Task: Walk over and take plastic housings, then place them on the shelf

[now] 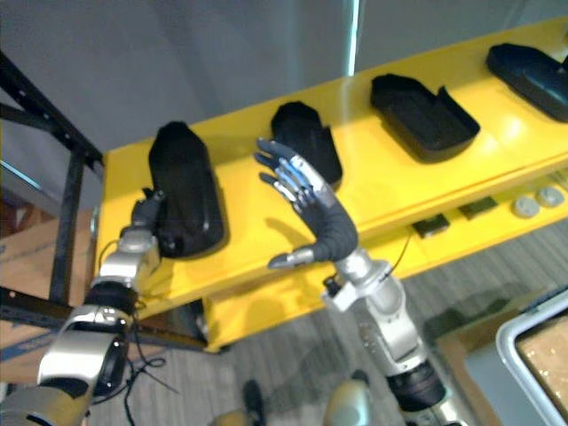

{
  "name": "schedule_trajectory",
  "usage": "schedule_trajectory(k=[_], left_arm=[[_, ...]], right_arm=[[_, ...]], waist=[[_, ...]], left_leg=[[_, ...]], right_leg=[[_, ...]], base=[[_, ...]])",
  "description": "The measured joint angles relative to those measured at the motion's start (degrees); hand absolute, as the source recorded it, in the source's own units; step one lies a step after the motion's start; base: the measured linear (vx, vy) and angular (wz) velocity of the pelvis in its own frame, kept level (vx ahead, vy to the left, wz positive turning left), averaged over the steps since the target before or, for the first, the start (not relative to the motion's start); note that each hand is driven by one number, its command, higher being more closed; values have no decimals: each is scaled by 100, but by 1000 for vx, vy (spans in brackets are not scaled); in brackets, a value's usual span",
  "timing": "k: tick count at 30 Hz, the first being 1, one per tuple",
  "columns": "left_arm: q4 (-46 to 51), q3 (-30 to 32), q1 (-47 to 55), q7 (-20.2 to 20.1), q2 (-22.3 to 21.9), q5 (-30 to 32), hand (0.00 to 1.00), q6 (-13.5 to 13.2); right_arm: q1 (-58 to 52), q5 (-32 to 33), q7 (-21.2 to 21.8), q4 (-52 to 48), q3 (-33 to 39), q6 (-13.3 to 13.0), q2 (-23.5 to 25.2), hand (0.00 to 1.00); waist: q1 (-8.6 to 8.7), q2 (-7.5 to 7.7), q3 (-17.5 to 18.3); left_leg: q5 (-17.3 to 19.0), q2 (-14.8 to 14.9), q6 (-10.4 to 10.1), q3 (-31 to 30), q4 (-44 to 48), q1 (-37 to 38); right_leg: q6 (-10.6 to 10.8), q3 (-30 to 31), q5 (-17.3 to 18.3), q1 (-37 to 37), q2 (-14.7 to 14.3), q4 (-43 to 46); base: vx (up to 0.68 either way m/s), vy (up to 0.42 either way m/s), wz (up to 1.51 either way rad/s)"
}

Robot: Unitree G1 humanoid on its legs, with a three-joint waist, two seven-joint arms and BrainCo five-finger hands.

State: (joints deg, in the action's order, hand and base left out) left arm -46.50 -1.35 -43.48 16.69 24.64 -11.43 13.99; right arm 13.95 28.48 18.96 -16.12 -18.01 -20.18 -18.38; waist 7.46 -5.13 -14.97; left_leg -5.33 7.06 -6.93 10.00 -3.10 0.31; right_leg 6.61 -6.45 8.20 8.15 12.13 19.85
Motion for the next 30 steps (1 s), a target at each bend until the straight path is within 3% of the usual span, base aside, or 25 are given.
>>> schedule_trajectory(k=[3,10,13,14,26,30], left_arm=[[-28,8,-147,-15,105,2,100,125],[-174,139,-217,58,258,6,100,255],[-177,286,-461,126,333,6,100,276],[-171,334,-507,179,397,3,0,276],[26,424,-625,331,421,-447,0,318],[6,340,-625,669,409,-617,0,298]], right_arm=[[0,1,-41,-139,-4,23,0,0],[-4,4,-85,-237,-204,94,-6,0],[15,7,-74,-461,-324,150,36,0],[15,5,-70,-478,-401,154,36,0],[-47,-6,-181,-836,-609,115,132,0],[-275,-15,-294,-819,-548,19,127,0]], waist=[[49,-22,-200],[120,-27,-294],[181,-42,-550],[244,-49,-573],[282,-46,-631],[291,-44,-628]], left_leg=[[1,7,0,8,92,-39],[2,-36,-2,251,108,-46],[8,-54,5,307,179,-167],[-1,-56,12,323,182,-251],[-11,-48,12,418,160,-231],[-11,-34,12,267,173,-200]], right_leg=[[-14,1,13,5,3,36],[-10,211,145,302,52,358],[2,277,218,493,82,514],[7,292,214,595,86,547],[27,188,172,498,108,535],[28,35,172,284,113,420]], base=[[0,0,0],[-34,-8,-11],[-93,-23,-4],[-57,-14,3],[34,-5,4],[-4,-4,16]])
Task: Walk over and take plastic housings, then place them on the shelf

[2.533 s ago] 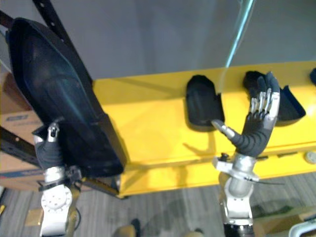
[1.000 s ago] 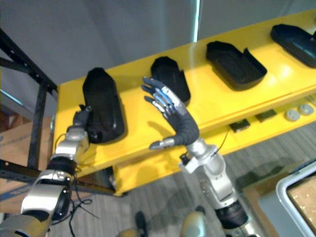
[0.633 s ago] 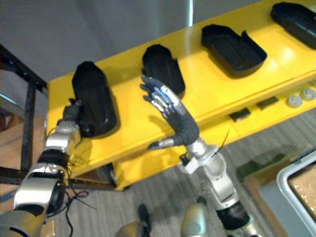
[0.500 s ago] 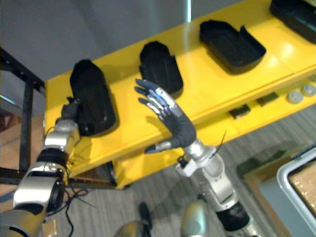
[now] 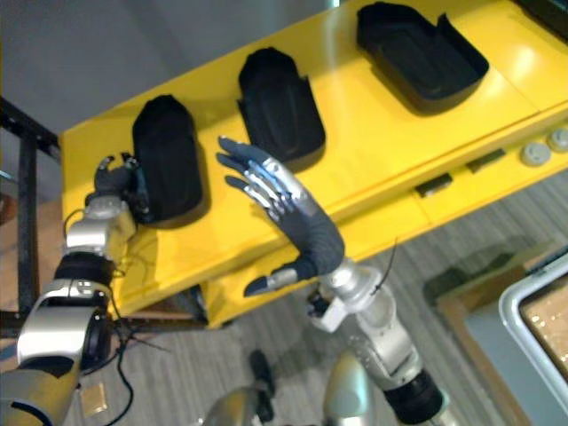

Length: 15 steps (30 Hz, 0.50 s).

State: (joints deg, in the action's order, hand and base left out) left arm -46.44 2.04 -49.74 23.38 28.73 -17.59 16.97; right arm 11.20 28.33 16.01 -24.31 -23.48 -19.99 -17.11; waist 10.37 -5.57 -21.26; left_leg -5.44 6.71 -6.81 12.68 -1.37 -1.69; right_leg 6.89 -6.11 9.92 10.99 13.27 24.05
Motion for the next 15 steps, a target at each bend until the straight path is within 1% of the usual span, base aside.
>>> schedule_trajectory(k=[2,4,5,6,7,8,9,10,11,12,13,14,15], left_arm=[[-53,-10,0,248,0,-4,0,-18],[-78,-1,-40,666,21,4,0,-261],[-72,2,-173,899,26,7,0,-475],[-61,5,-257,1036,28,16,0,-614],[65,9,-371,1297,47,63,0,-920],[363,9,-394,1501,96,121,0,-1203],[518,9,-398,1572,107,202,0,-1369],[958,9,-392,1678,107,308,0,-1733],[1629,14,-295,1696,106,397,0,-2017],[2039,22,-146,1692,106,568,0,-2147],[2934,29,293,1670,70,812,0,-2419],[3841,109,779,1543,-124,941,0,-2622],[4569,209,1277,1417,-359,967,0,-2717]], right_arm=[[-97,-86,-21,24,98,-5,1,0],[-233,-118,-127,26,243,-87,1,0],[-303,-161,-158,27,380,-176,5,0],[-326,-221,-206,39,442,-225,8,0],[-358,-221,-238,98,535,-286,19,0],[-390,-222,-237,185,603,-320,59,0],[-398,-223,-237,249,618,-373,75,0],[-406,-238,-238,313,666,-414,112,0],[-405,-309,-252,351,679,-465,160,0],[-405,-435,-295,371,675,-498,181,0],[-406,-621,-390,386,678,-524,250,0],[-400,-754,-528,401,704,-573,268,0],[-395,-879,-644,433,717,-618,282,0]], waist=[[-19,2,1],[-19,26,16],[-33,35,21],[-40,39,22],[-43,58,43],[-45,78,161],[-38,86,218],[-39,97,262],[-40,131,322],[-39,145,403],[-44,153,608],[-63,154,700],[-91,156,768]], left_leg=[[0,4,0,-18,-8,35],[3,8,0,-26,-26,93],[2,9,0,-29,-36,103],[2,9,0,-29,-45,113],[2,8,1,-9,-98,182],[2,8,1,15,-130,184],[2,11,1,22,-139,195],[2,25,1,40,-226,323],[2,26,1,46,-308,452],[4,26,2,49,-316,470],[4,24,2,50,-316,483],[5,25,3,34,-316,588],[7,25,3,31,-316,685]], right_leg=[[18,-11,-11,-86,-11,-82],[46,-25,-37,-196,-26,-193],[45,-31,-80,-236,-38,-273],[50,-35,-104,-261,-44,-312],[70,-33,-155,-330,-54,-400],[74,-28,-209,-359,-67,-509],[78,-31,-246,-402,-79,-584],[102,-25,-323,-547,-117,-739],[119,-35,-345,-696,-132,-864],[130,-37,-359,-732,-137,-911],[133,-42,-390,-805,-140,-1029],[185,-129,-428,-1019,-141,-1173],[204,-180,-441,-1203,-142,-1265]], base=[[-9,-3,5],[0,0,0],[0,0,0],[0,0,0],[28,19,-7],[45,22,-8],[70,24,-10],[78,28,-9],[73,27,-9],[79,24,-4],[101,12,6],[115,4,13],[81,-1,19]])
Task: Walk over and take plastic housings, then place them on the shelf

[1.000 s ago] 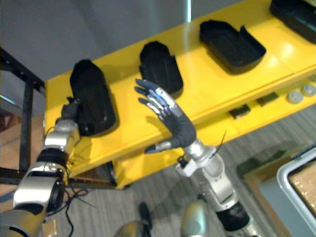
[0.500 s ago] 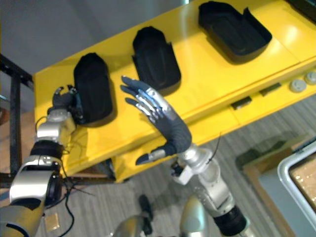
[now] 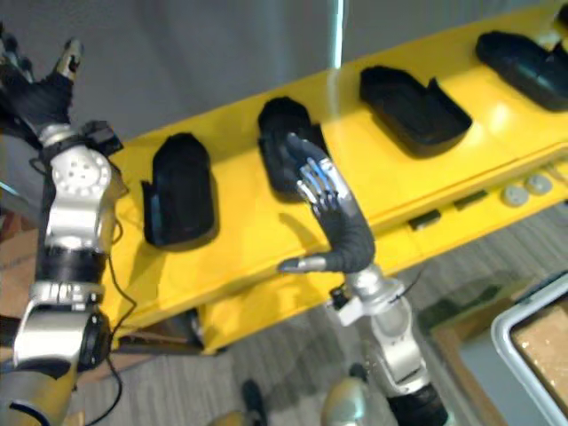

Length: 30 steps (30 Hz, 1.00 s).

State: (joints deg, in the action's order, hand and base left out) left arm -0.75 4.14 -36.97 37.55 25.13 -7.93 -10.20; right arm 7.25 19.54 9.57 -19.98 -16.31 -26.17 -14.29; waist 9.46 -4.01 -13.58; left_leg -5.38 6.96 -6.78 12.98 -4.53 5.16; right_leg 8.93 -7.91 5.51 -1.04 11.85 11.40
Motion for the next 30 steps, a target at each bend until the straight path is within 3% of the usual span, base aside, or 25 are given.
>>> schedule_trajectory(k=[2,4,7,9,12,15,18,21,23,25,27,30], left_arm=[[1342,46,1148,-295,-527,76,0,-145],[2298,11,2495,-893,-1104,164,0,-218],[2649,5,3880,-1490,-1639,86,0,-390],[2691,-25,4788,-1788,-1892,-329,0,-692],[2653,-88,5268,-1710,-2014,-232,0,-967],[2294,-326,5682,-1763,-2135,-470,0,-1345],[1814,-628,5897,-1770,-2226,-509,0,-1410],[1375,-903,6047,-1481,-2418,-433,0,-1648],[857,-783,6043,-752,-2469,-105,0,-1859],[386,-480,6028,-358,-2511,-54,0,-1858],[-500,78,6062,123,-2580,-115,0,-1849],[-1315,656,6217,441,-2608,-280,0,-1853]], right_arm=[[2,-246,-233,51,66,2,36,0],[3,-354,-429,68,220,13,33,0],[-75,-355,-553,94,383,28,46,0],[-297,-442,-559,96,362,44,135,0],[-547,-507,-608,99,259,44,278,0],[-884,-1046,-1192,296,127,-34,333,0],[-1119,-1257,-1602,581,125,-33,461,0],[-1426,-1756,-2293,803,152,-144,510,0],[-1765,-2312,-3128,905,384,-352,568,0],[-1958,-2721,-3738,973,677,-377,681,0],[-2333,-3187,-4727,1106,1409,-328,817,0],[-2747,-3310,-5847,1677,2635,-286,1098,0]], waist=[[-160,-7,189],[-305,-20,300],[-598,10,313],[-791,93,409],[-872,194,467],[-882,367,620],[-890,464,674],[-893,479,681],[-897,448,698],[-889,439,697],[-894,450,699],[-868,497,673]], left_leg=[[6,9,0,-25,0,77],[16,45,-10,-201,0,84],[53,79,-15,-393,-2,53],[62,50,19,-497,-34,-50],[19,36,31,-494,-45,-187],[-88,6,31,-524,-47,-333],[-121,4,15,-585,-51,-350],[-125,6,16,-594,-56,-381],[-133,30,11,-577,-60,-431],[-135,56,7,-558,-60,-430],[-135,117,3,-437,-60,-430],[-140,187,-8,-357,-59,-426]], right_leg=[[4,-132,-2,-254,-11,-169],[-3,-429,-12,-508,-58,-328],[-34,-695,-41,-727,-111,-488],[-39,-886,-45,-814,-108,-647],[-44,-927,-4,-789,-108,-759],[-78,-914,-78,-703,-105,-774],[-69,-926,-156,-708,-116,-771],[-87,-931,-146,-683,-121,-771],[-150,-916,-111,-599,-141,-756],[-162,-899,-109,-585,-165,-757],[-187,-786,-133,-501,-214,-752],[-210,-711,-184,-480,-282,-782]], base=[[48,-23,27],[19,-38,58],[-62,-15,48],[-84,-3,38],[-69,10,24],[22,14,10],[39,-9,9],[0,0,0],[0,0,0],[-6,-17,-6],[-1,-27,-21],[15,-33,-18]])
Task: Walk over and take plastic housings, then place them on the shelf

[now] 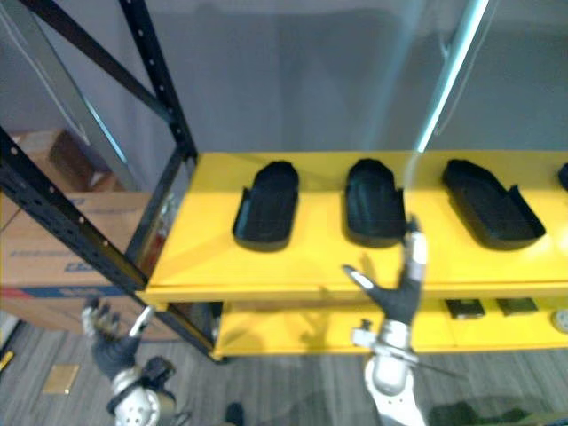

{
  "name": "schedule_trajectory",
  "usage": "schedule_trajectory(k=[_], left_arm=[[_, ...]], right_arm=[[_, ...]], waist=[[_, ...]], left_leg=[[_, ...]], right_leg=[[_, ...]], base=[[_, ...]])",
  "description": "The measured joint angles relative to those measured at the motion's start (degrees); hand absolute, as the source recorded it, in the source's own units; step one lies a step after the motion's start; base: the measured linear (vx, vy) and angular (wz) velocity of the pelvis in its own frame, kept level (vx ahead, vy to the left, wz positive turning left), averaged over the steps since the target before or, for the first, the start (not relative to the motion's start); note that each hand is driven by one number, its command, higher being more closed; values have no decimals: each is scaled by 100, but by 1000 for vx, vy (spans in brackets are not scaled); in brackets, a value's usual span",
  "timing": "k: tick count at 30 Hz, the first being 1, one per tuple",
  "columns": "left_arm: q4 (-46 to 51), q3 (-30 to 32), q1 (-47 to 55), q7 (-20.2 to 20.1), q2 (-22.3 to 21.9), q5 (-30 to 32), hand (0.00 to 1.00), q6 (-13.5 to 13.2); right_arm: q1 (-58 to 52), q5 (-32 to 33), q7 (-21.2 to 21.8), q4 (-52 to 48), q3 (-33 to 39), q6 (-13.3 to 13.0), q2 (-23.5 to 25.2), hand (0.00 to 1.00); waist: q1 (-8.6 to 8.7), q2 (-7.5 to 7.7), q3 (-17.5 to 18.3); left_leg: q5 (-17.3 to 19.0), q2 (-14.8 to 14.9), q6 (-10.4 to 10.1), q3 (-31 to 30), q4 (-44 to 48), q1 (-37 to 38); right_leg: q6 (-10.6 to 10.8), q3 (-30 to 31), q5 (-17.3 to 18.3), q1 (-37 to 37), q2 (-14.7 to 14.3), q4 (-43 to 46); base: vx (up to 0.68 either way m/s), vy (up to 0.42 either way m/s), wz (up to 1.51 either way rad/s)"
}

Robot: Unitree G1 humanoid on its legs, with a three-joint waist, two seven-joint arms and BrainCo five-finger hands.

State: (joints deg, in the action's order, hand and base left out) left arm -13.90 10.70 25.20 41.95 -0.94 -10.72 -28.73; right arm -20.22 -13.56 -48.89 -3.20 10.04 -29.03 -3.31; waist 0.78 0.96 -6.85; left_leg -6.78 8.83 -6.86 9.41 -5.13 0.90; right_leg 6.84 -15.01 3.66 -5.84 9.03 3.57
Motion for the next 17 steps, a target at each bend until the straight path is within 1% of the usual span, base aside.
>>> schedule_trajectory(k=[1,2,3,6,7,8,9,10,11,12,13,14,15,16,17], left_arm=[[-247,310,73,58,-69,-280,0,-6],[-357,485,118,79,-115,-388,0,-9],[-542,734,271,219,-212,-457,0,-62],[-733,855,545,410,-234,-241,0,-77],[-908,895,540,425,-223,-170,0,1],[-1152,925,466,418,-212,-169,0,99],[-1319,933,400,413,-204,-171,0,129],[-1697,938,323,389,-199,-181,0,202],[-2096,971,284,275,-201,-248,0,297],[-2310,1043,272,160,-210,-306,0,327],[-2734,1273,203,-169,-233,-562,0,402],[-3125,1496,123,-538,-240,-884,0,402],[-3726,1822,25,-1475,-226,-1592,0,556],[-3905,1895,-33,-1874,-222,-1917,0,657],[-4155,1995,-67,-2430,-215,-2247,0,838]], right_arm=[[-253,165,-361,260,526,-64,120,0],[-371,237,-492,371,767,-100,170,0],[-619,443,-638,575,1180,-229,278,0],[-977,636,-615,828,1413,-415,379,0],[-1043,864,-475,1010,1456,-461,463,0],[-1051,1079,-362,1316,1485,-456,537,0],[-1022,1160,-316,1538,1467,-449,552,0],[-953,1400,-65,2046,1454,-366,556,0],[-862,1648,289,2596,1456,-184,581,0],[-810,1761,483,2906,1454,-96,594,0],[-702,2077,1077,3492,1482,199,657,0],[-591,2340,1665,3987,1584,456,713,0],[-361,2518,2461,4962,1824,831,786,0],[-291,2549,2725,5295,1977,970,837,0],[-205,2663,3095,5698,2104,1208,877,0]], waist=[[7,13,-5],[15,13,-5],[21,8,-5],[18,-3,64],[17,32,111],[20,7,146],[13,61,152],[7,37,149],[-3,62,172],[-10,82,215],[-20,111,237],[-30,133,232],[-31,146,229],[-30,144,223],[-33,142,213]], left_leg=[[0,20,0,45,1,18],[2,28,-3,62,0,30],[29,54,-35,154,0,105],[151,117,-71,378,-1,194],[162,152,-83,505,0,228],[162,194,-82,687,1,267],[161,195,-82,756,1,329],[161,205,-81,898,0,431],[161,192,-81,951,-1,517],[162,186,-81,965,-1,522],[162,181,-81,974,-1,521],[161,178,-81,974,-1,518],[161,169,-81,970,-2,531],[161,161,-81,966,-2,557],[164,142,-79,950,-3,614]], right_leg=[[-8,26,-5,-3,-18,-2],[-10,44,-7,-5,-23,-2],[-14,94,-11,-29,-33,-2],[-21,148,-16,-40,-44,-5],[-23,181,-16,-38,-54,-18],[-27,191,-14,-42,-57,-25],[-65,192,10,-112,-42,-19],[-70,184,39,-168,-20,-38],[-55,179,98,-247,5,-27],[-60,179,111,-246,14,-20],[-84,178,128,-246,17,-20],[-100,178,138,-246,17,-25],[-102,178,138,-279,22,-52],[-102,175,138,-326,25,-77],[-103,155,137,-417,36,-124]], base=[[10,-27,-10],[10,-22,-19],[1,-12,-25],[-31,-10,-29],[-28,-8,-21],[-29,-4,-17],[-45,1,-7],[-35,14,-3],[-38,16,-2],[0,0,0],[0,0,0],[0,0,0],[0,0,0],[52,13,4],[41,7,3]])
